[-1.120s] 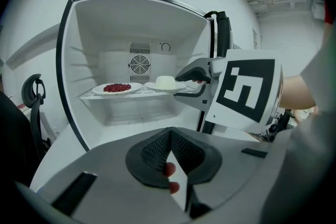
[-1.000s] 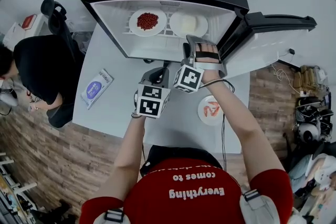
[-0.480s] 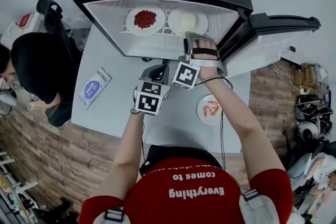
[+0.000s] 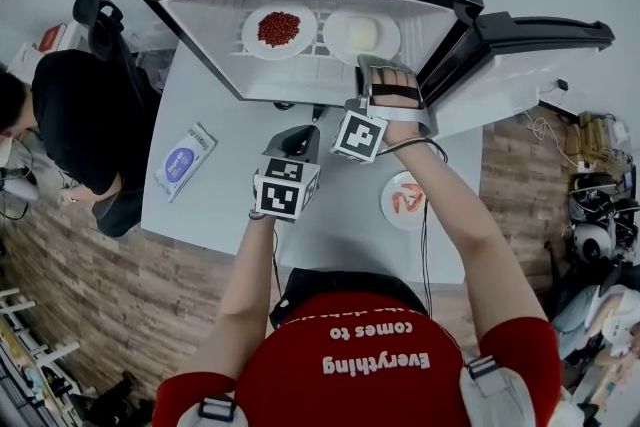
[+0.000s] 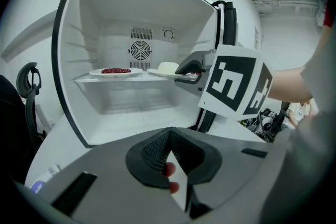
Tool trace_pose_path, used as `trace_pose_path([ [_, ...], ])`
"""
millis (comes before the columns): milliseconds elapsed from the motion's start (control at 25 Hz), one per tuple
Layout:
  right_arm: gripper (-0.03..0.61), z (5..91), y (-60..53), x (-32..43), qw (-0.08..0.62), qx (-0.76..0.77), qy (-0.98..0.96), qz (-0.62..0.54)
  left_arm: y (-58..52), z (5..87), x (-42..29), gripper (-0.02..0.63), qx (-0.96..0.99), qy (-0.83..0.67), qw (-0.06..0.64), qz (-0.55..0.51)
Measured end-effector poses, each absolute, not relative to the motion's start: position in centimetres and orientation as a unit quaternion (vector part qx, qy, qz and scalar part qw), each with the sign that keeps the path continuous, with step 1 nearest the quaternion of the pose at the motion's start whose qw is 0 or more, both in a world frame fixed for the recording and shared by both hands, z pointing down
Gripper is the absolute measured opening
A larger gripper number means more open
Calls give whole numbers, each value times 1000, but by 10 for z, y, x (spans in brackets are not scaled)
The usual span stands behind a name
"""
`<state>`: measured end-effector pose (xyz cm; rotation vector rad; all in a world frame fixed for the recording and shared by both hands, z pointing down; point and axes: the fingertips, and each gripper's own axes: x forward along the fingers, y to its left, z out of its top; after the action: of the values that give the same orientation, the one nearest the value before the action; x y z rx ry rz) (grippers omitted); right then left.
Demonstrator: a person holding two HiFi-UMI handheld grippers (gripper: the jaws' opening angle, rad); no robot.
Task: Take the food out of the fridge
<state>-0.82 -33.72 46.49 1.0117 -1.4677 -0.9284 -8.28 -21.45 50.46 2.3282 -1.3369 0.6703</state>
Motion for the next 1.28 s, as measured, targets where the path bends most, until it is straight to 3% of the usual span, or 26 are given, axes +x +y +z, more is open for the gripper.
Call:
trace_pose_path([
  [160,34,456,-320,-9,516,431,-628,-392,-210,504,-84,5,827,-474,186,239],
  [680,25,443,-267,-14,417,437,-653,-457,-197,490,-72,5,838,-463,169,235],
  [1280,28,445,-211,-11,390,420,-651,-499,-177,474,-81,5,840,-469,156,224],
])
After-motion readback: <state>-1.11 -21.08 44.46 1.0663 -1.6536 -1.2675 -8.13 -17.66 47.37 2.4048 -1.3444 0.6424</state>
